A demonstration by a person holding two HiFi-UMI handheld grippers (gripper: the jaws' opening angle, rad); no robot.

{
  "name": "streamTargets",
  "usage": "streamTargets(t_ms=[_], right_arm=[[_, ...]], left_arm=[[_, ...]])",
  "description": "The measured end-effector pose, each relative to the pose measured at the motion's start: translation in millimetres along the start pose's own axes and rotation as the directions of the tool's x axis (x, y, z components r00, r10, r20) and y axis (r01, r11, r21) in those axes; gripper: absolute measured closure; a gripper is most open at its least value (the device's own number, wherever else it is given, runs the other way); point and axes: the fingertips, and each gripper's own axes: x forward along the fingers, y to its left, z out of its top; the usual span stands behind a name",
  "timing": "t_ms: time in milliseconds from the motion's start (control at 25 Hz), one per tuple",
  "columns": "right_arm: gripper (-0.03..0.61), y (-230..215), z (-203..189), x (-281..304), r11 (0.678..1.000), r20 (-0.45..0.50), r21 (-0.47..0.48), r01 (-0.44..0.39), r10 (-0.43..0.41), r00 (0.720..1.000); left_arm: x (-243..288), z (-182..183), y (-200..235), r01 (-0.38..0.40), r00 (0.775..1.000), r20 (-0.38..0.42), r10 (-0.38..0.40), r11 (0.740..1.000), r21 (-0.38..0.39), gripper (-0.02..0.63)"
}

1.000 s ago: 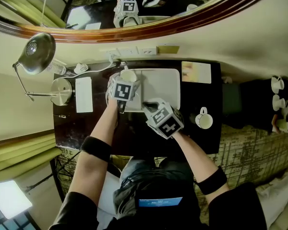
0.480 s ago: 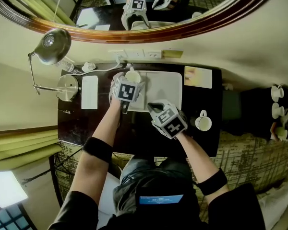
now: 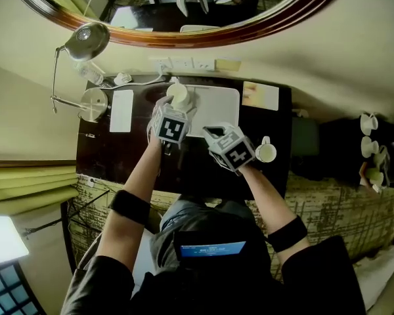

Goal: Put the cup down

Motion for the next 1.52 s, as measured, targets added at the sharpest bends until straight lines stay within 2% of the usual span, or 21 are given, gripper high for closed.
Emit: streamTargets(t_ms=[120,160,320,480,680,960,1520], right_arm=[[0.577,-2.4,-10.3,-15.3,1.0,-0.003,0.009,0.012,-0.012,1.0],[0.577,-5.5,-13.7,-19.8,1.0,-0.001,0.01,0.019,-0.019,1.0],[0.577,-17.0,-28.0,-36.0,0.998,0.004,0.014,0.061,-0.061,0.998],[0.577,-13.8,-26.6,-53.1,0.997,0.026,0.035,0.076,-0.077,0.997],[0.577,-15.3,-37.2,-72.9,0.992,0.04,0.081,0.1,-0.104,0.994],[0.577,-15.2,-60.1,-89.3,0.981,0.05,0.146,0.125,-0.134,0.99],[0.577,-21.1,-106.9,-85.2,0.963,0.015,0.211,0.165,-0.172,0.985]], left_arm=[[-19.9,7.6,-19.2,-0.007,0.997,0.079,0.009,1.0,-0.02,0.351],[-27.2,11.5,-24.0,-0.015,0.994,0.106,0.018,0.999,-0.031,0.419],[-46.4,13.7,-43.6,-0.026,0.984,0.172,0.038,0.997,-0.069,0.543],[-59.1,9.2,-57.9,-0.027,0.98,0.195,0.042,0.997,-0.079,0.614],[-74.4,7.4,-76.6,-0.019,0.974,0.225,0.039,0.996,-0.09,0.614],[-78.5,-5.4,-105.8,0.028,0.974,0.225,-0.011,0.997,-0.074,0.614],[-68.7,-16.1,-112.1,0.049,0.974,0.224,-0.034,0.997,-0.058,0.614]])
